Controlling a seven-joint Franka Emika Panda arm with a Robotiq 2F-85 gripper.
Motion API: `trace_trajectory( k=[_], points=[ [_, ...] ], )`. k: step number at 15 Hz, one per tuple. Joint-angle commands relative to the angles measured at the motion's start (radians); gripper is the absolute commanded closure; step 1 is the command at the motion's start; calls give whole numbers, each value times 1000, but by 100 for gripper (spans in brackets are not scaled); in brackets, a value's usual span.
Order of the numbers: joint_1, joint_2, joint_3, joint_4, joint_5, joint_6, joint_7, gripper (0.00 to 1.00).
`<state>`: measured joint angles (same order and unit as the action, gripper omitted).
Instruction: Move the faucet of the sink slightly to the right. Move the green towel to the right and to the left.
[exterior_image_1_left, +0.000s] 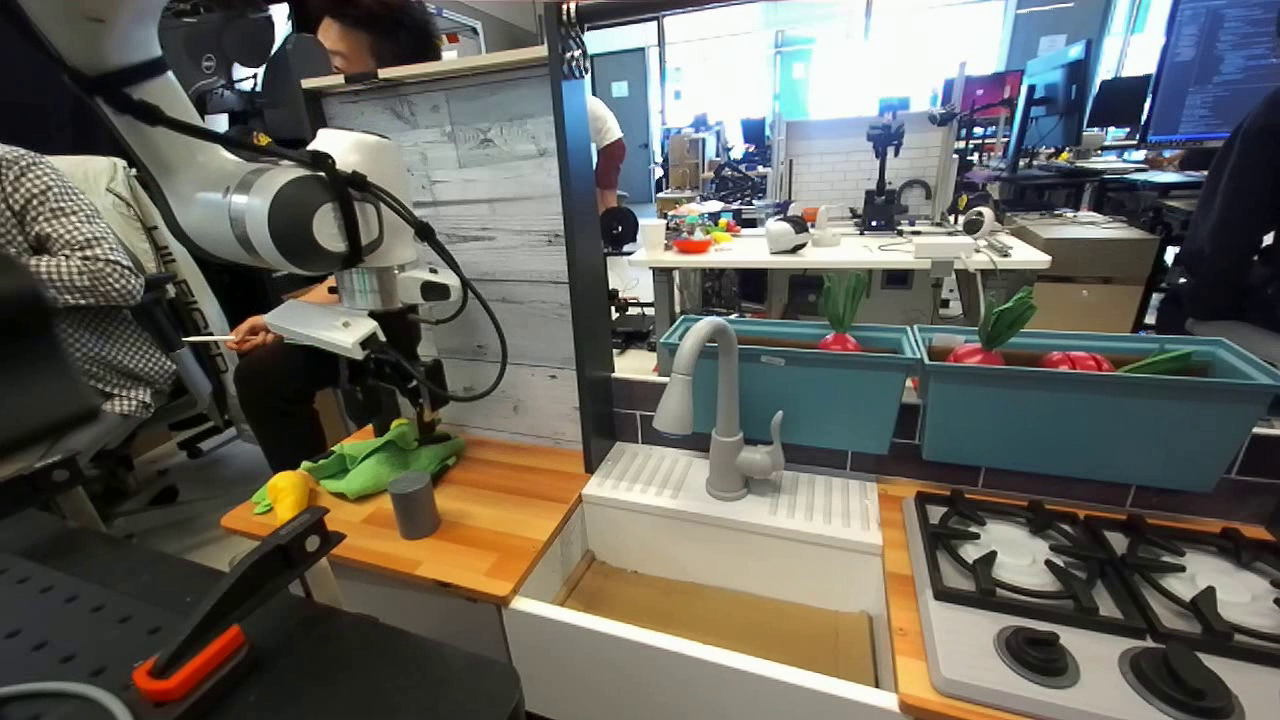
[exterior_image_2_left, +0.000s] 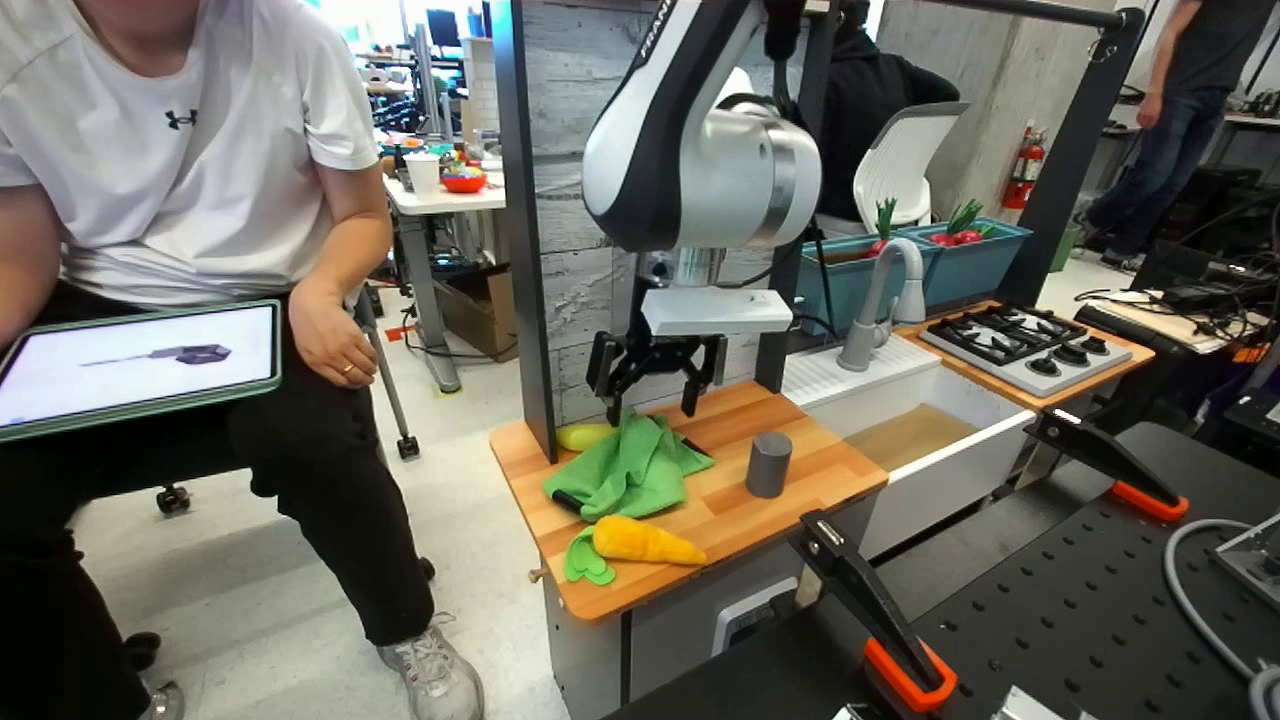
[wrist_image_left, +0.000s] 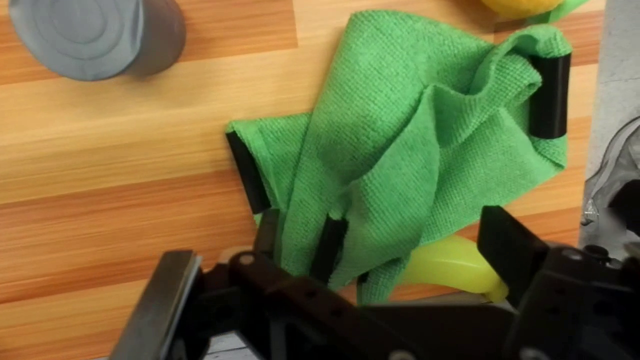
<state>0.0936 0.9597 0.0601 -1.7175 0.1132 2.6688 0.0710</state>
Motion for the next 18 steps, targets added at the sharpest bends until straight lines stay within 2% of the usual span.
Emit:
trace_trajectory(
  k=[1, 10, 11, 18],
  points=[
    [11, 63, 3, 77, -8, 8, 16, 26],
    [15, 65, 2, 87, -11, 20, 11, 95],
    [16, 61, 0, 82, -11, 23, 11, 100],
    [14, -4, -3, 13, -13, 49, 10, 99]
  ],
)
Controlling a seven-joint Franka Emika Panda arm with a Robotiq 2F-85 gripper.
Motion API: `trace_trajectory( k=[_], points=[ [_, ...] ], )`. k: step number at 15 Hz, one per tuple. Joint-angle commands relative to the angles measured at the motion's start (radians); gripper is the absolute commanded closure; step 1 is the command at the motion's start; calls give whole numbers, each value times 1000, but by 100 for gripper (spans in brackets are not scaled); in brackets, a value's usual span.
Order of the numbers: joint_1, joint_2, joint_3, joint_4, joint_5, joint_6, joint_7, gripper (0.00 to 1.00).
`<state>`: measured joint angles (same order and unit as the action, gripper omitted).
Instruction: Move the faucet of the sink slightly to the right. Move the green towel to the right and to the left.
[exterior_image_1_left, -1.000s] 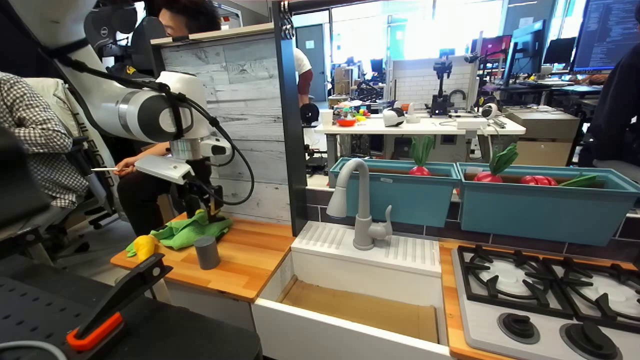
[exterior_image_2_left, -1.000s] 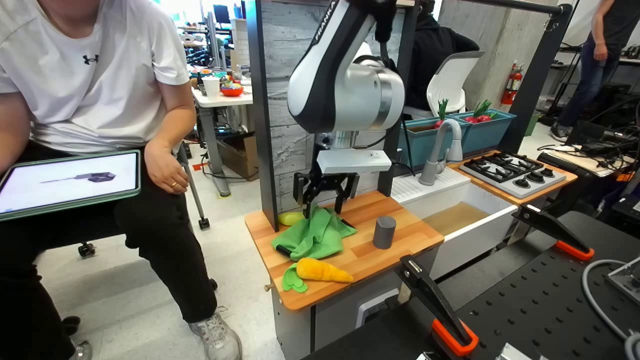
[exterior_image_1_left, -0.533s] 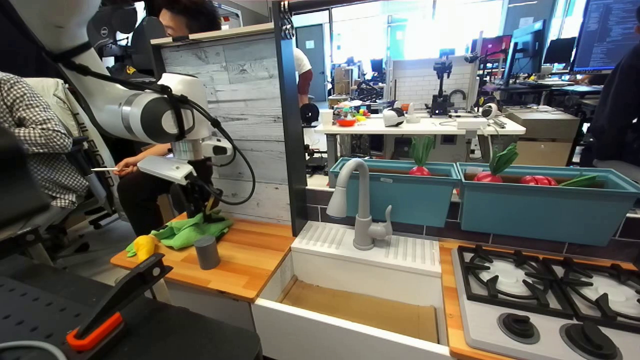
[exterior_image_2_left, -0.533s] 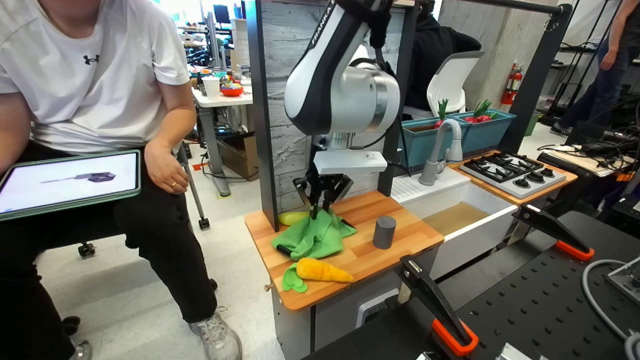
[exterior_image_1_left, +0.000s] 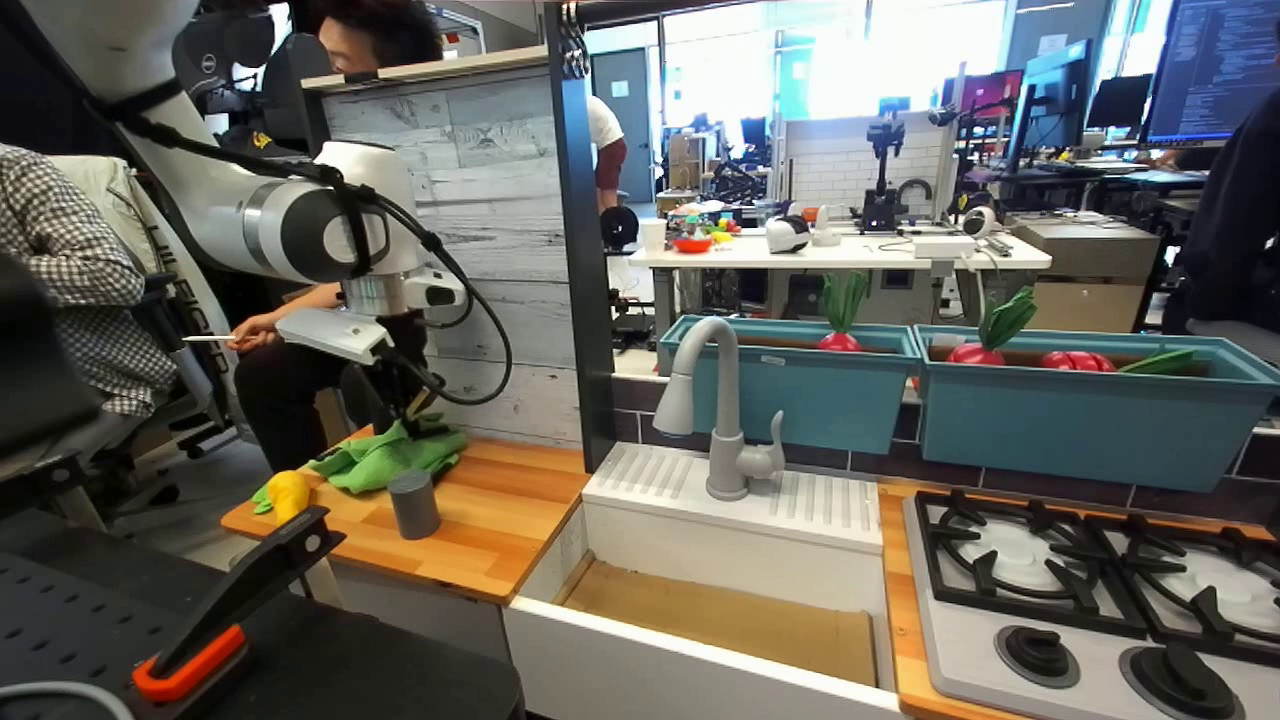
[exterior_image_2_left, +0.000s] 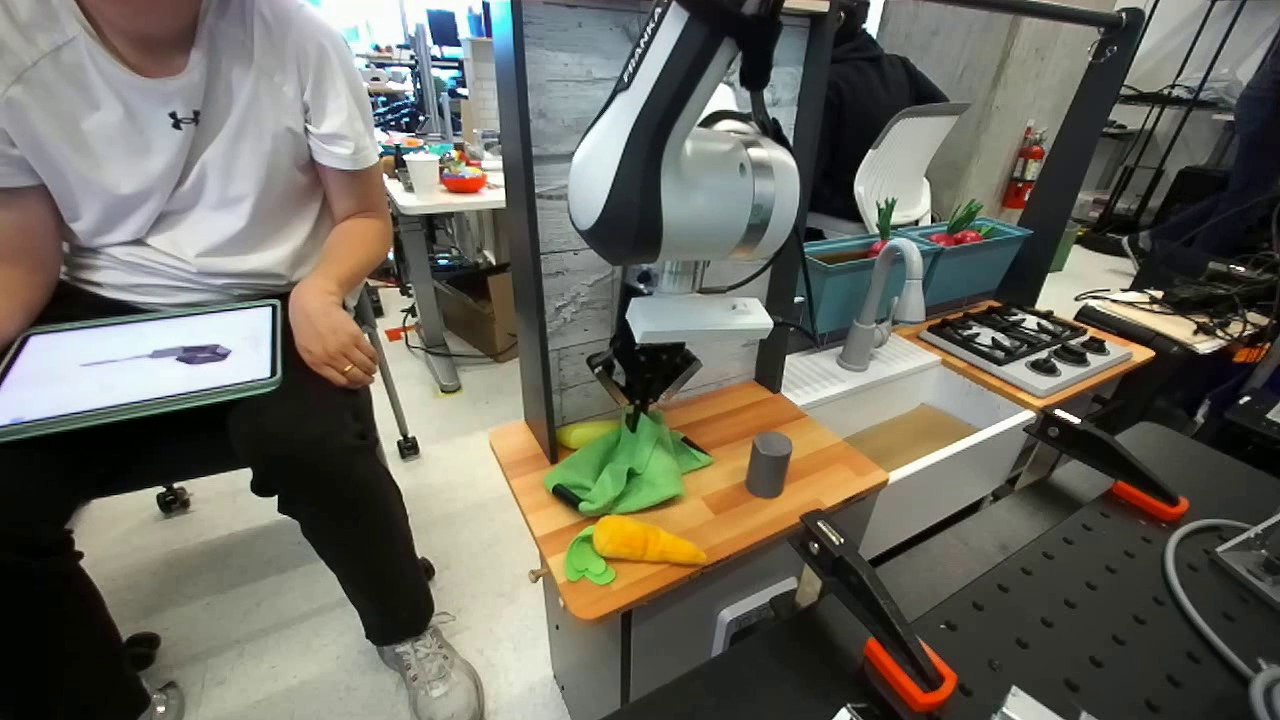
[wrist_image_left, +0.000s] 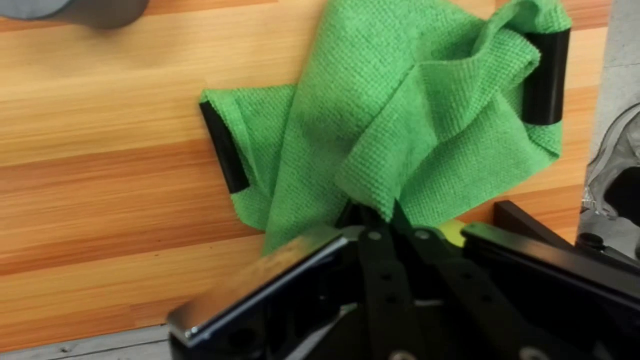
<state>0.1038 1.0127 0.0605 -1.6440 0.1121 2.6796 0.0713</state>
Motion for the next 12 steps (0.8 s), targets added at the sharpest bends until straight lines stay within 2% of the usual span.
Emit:
trace_trajectory(
  k=[1, 12],
  points=[
    [1, -77, -1, -80, -11, 45, 7, 99],
    [-31, -322, -42, -331, -29, 41, -9, 99]
  ],
)
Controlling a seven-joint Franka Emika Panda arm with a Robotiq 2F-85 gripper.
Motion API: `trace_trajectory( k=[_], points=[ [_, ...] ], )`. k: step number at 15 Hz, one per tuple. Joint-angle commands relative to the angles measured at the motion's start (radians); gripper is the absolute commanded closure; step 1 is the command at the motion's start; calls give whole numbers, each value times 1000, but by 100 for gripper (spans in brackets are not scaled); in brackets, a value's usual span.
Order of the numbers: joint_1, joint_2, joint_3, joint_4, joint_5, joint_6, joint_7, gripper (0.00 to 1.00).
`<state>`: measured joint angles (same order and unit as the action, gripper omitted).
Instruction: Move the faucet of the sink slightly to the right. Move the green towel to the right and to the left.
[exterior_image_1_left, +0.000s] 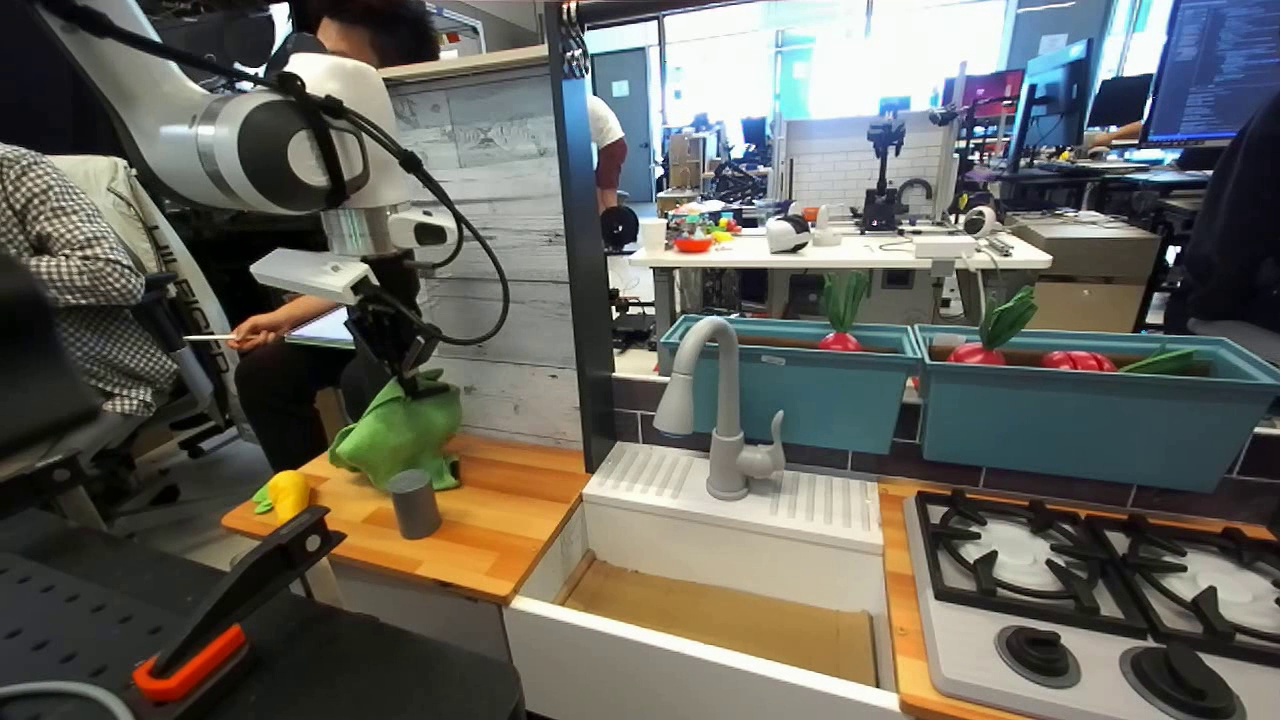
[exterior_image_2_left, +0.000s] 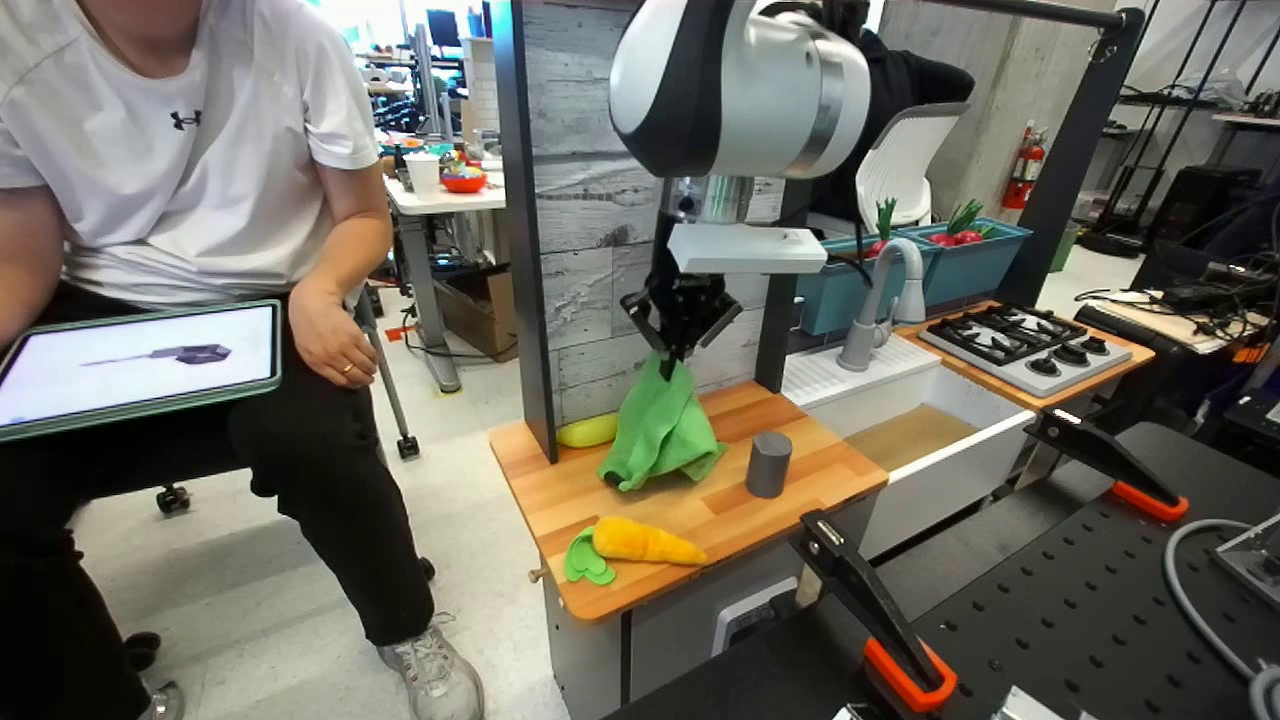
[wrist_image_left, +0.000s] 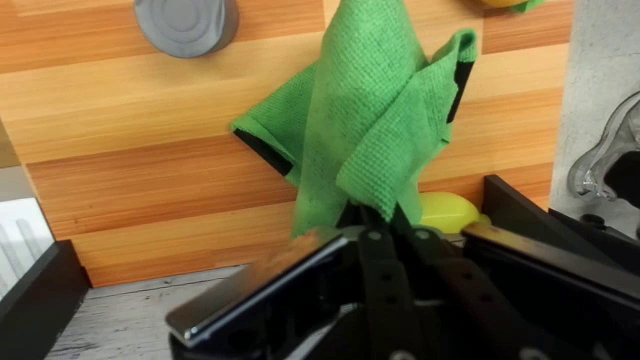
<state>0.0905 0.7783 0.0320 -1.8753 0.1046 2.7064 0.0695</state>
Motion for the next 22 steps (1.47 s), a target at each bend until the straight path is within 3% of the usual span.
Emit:
trace_trajectory(
  k=[1, 8, 10, 18, 20, 22],
  points=[
    [-23, -103, -21, -115, -23, 13, -7, 99],
    [-43, -155, -55, -146, -36, 1, -1, 99],
    [-44, -146, -59, -139, -43, -8, -2, 71],
    [-53, -138, -58, -138, -47, -33, -8, 12],
    [-61, -140, -59, -141, -44, -37, -9, 1],
    [-69, -140, -58, -148, -43, -42, -13, 0]
  ],
)
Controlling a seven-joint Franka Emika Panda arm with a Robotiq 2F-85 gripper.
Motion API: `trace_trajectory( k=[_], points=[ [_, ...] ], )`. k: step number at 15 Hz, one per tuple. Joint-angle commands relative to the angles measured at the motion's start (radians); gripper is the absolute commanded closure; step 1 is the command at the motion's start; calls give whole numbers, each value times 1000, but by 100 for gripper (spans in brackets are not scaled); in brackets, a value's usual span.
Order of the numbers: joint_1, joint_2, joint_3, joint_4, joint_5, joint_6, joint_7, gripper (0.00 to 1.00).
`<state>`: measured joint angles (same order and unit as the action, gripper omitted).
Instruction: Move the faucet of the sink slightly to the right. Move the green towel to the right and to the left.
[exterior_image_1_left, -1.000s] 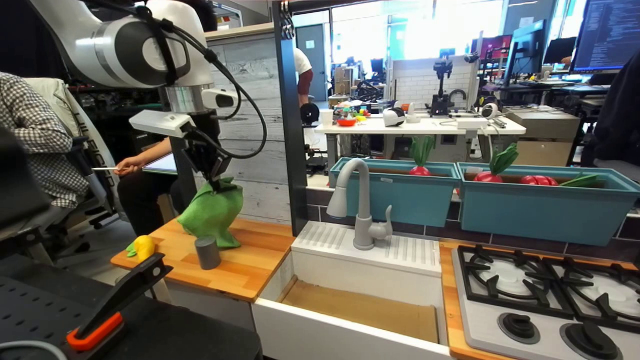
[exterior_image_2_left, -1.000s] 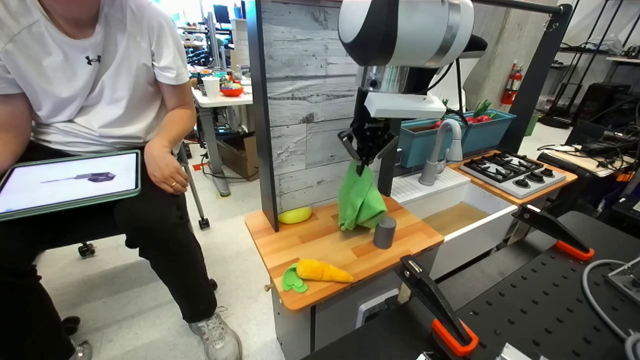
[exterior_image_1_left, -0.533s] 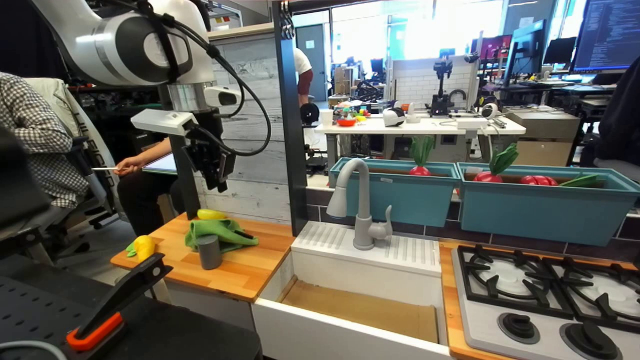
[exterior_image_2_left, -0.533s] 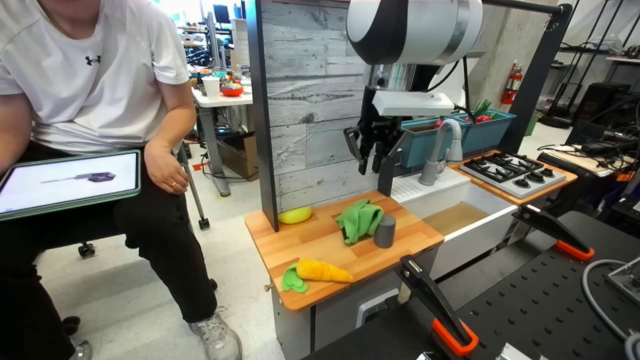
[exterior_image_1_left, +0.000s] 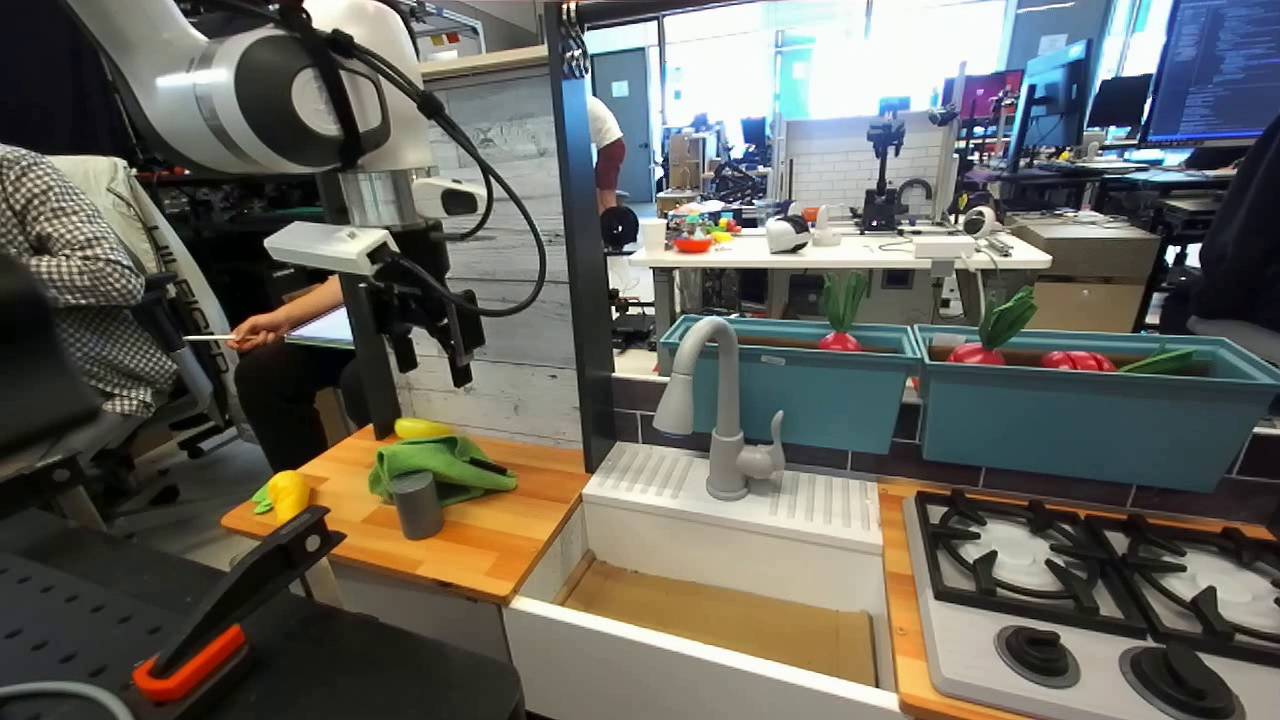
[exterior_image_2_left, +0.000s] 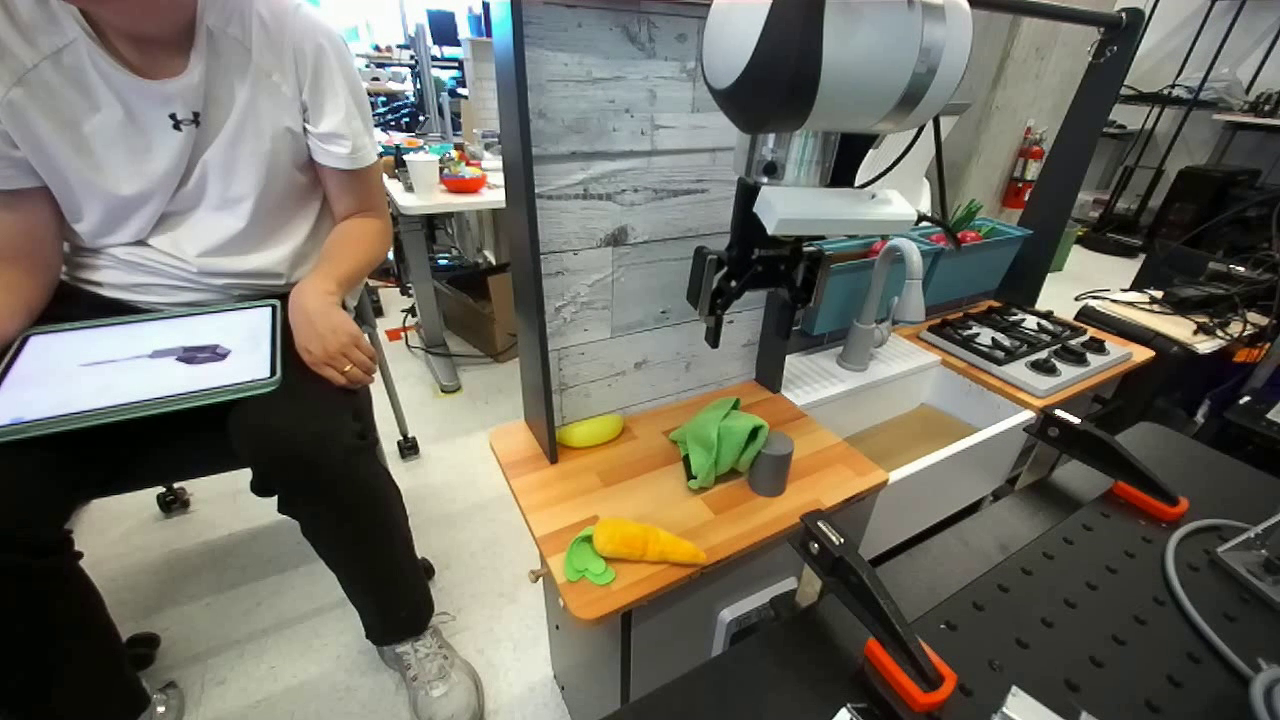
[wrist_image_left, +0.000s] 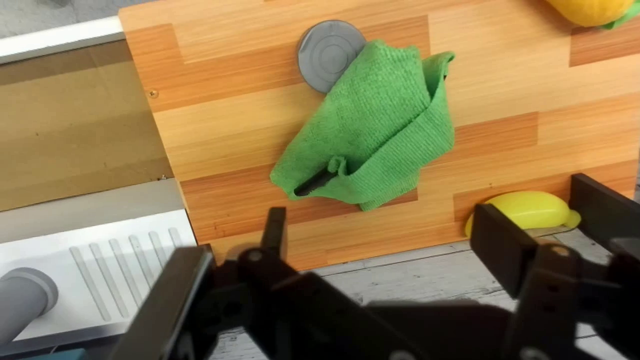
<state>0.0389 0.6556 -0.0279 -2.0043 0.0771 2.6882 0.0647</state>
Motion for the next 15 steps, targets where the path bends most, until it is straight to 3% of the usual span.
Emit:
trace_trajectory(
  k=[1, 15],
  points=[
    [-21, -17, 3, -25, -16, -20, -11, 0],
    [-31, 119, 6, 0, -39, -8, -58, 0]
  ],
)
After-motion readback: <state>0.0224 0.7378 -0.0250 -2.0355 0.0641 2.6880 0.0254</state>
